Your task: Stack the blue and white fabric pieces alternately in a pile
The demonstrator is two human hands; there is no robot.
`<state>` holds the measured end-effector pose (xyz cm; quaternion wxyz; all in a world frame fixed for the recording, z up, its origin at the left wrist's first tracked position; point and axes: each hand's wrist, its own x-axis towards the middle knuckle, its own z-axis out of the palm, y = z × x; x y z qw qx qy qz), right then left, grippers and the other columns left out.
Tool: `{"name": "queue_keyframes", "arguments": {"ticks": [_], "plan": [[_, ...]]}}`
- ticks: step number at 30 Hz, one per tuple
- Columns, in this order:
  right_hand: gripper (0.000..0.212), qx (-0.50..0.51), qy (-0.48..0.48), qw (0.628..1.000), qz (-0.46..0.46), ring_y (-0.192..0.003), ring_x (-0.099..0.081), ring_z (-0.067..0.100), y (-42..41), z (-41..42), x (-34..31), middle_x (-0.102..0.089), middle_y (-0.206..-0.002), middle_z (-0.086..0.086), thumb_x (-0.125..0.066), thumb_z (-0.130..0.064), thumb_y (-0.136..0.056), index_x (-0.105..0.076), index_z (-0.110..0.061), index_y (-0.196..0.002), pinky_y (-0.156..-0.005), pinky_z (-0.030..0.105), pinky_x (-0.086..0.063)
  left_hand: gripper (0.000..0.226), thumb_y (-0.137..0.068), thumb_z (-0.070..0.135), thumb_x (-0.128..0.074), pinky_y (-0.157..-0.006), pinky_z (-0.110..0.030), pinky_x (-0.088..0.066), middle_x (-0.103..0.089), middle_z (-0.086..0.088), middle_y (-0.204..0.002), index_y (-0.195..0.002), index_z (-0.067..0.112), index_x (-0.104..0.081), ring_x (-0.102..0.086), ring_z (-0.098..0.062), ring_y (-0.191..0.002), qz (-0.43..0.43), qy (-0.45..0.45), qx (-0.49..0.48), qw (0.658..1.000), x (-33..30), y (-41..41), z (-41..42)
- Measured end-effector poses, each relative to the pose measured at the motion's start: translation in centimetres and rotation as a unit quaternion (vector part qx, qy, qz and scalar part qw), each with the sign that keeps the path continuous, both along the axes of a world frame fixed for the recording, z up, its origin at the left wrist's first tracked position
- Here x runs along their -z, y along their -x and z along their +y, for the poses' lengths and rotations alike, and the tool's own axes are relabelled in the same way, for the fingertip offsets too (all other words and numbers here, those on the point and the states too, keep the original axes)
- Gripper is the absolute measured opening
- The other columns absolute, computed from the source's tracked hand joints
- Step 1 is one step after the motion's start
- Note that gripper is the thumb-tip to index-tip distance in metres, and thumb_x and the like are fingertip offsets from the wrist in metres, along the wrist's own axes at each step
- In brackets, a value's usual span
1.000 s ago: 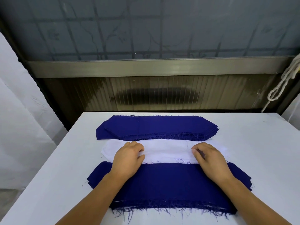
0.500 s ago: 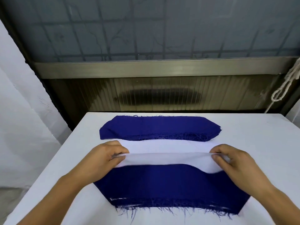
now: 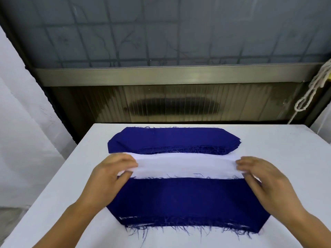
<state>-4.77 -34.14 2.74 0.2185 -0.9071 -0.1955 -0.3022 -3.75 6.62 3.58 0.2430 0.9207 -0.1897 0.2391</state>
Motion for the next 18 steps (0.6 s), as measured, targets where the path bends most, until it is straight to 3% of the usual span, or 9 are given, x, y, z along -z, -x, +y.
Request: {"name": "queue_keyframes", "arguments": {"ticks": [4, 9, 15, 18], "plan": [[0.051, -0.085, 0.071, 0.994, -0.018, -0.114, -0.057, 0.014, 2.4, -0.8, 3.7, -0.070, -0.110, -0.001, -0.033, -0.030, -0.104, -0.077, -0.008, -0.089, -0.099, 0.028, -0.042, 0.040, -0.097, 0.038, -0.043, -0.090, -0.026, -0.046, -0.067, 0.008, -0.117, -0.095, 0.020, -0.078, -0.058, -0.008, -0.107, -0.019, -0.099, 0.102, 0.990, 3.9, 2.8, 1.0], [0.053, -0.089, 0.051, 0.995, 0.003, -0.112, -0.059, 0.011, 3.3, -0.8, 4.8, -0.070, -0.113, -0.001, -0.032, -0.033, -0.104, -0.078, -0.009, -0.091, -0.097, 0.023, -0.044, 0.058, -0.104, 0.042, -0.024, -0.087, -0.022, -0.049, -0.067, 0.010, -0.118, -0.098, 0.020, -0.078, -0.064, -0.008, -0.103, 0.005, -0.105, 0.105, 0.989, 5.8, 4.0, 0.9], [0.051, -0.090, 0.037, 0.995, 0.021, -0.107, -0.060, 0.004, 3.5, -0.9, 4.9, -0.070, -0.112, -0.004, -0.034, -0.035, -0.103, -0.079, -0.014, -0.090, -0.091, 0.020, -0.047, 0.057, -0.103, 0.045, -0.024, -0.090, -0.017, -0.048, -0.066, 0.016, -0.119, -0.101, 0.025, -0.077, -0.063, -0.004, -0.105, 0.038, -0.094, 0.107, 0.989, 5.6, 3.8, 1.0], [0.048, -0.091, 0.033, 0.994, 0.046, -0.105, -0.060, 0.001, 3.8, -1.0, 4.9, -0.069, -0.112, -0.006, -0.038, -0.040, -0.101, -0.079, -0.016, -0.091, -0.090, 0.021, -0.048, 0.048, -0.099, 0.051, -0.033, -0.095, -0.011, -0.042, -0.062, 0.022, -0.123, -0.105, 0.028, -0.075, -0.057, 0.004, -0.111, 0.084, -0.069, 0.104, 0.989, 5.6, 4.1, 1.2]]}}
